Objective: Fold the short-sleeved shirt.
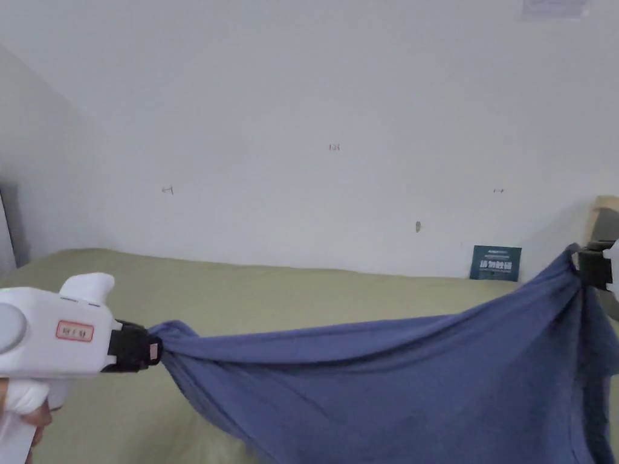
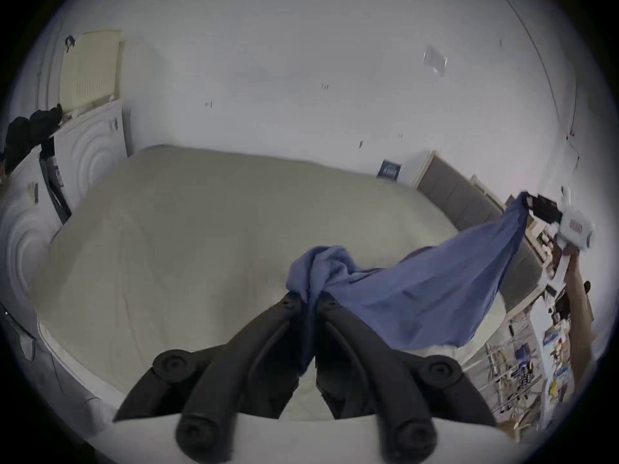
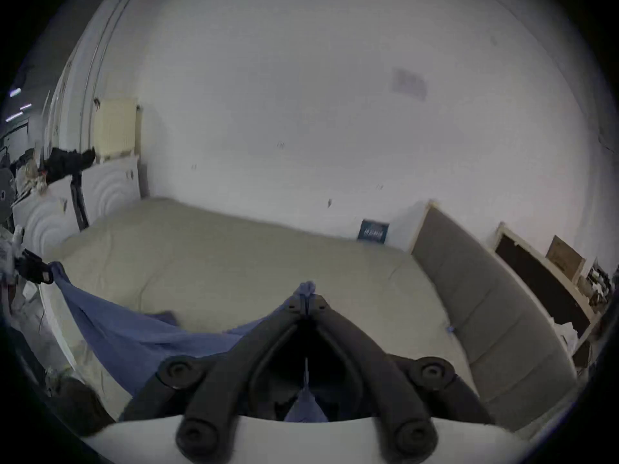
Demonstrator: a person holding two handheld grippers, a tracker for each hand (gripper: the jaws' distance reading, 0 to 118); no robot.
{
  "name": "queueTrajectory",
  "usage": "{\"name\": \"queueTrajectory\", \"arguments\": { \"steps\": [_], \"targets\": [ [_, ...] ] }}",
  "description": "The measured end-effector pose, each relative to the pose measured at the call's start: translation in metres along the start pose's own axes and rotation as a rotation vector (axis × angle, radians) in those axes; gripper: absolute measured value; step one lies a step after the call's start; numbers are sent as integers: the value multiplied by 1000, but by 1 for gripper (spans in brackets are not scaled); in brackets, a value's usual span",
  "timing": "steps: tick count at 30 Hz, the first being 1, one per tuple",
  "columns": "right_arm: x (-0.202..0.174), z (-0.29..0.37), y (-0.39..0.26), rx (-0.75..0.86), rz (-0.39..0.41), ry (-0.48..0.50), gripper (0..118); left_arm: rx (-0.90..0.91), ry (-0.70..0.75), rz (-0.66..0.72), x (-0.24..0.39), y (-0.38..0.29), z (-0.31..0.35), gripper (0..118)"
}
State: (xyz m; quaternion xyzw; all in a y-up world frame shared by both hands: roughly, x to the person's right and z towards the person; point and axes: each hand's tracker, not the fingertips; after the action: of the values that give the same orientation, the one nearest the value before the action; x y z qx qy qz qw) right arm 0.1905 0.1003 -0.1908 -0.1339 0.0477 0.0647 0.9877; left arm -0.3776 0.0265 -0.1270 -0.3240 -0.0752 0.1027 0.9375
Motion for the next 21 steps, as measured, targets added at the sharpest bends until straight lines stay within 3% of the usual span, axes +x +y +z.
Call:
{"name": "queueTrajectory", "arguments": {
  "steps": [6,11,21],
  "targets": [
    [32,23,53,80,-53,-64,0,89,11,7,23,79,18,8],
    [35,20,81,123,-78,-86,0,137,55,-14,43,120,29,8],
    [30,-47,134,150,-81,-114,0,189,151,24,48,185,2,8]
  ]
}}
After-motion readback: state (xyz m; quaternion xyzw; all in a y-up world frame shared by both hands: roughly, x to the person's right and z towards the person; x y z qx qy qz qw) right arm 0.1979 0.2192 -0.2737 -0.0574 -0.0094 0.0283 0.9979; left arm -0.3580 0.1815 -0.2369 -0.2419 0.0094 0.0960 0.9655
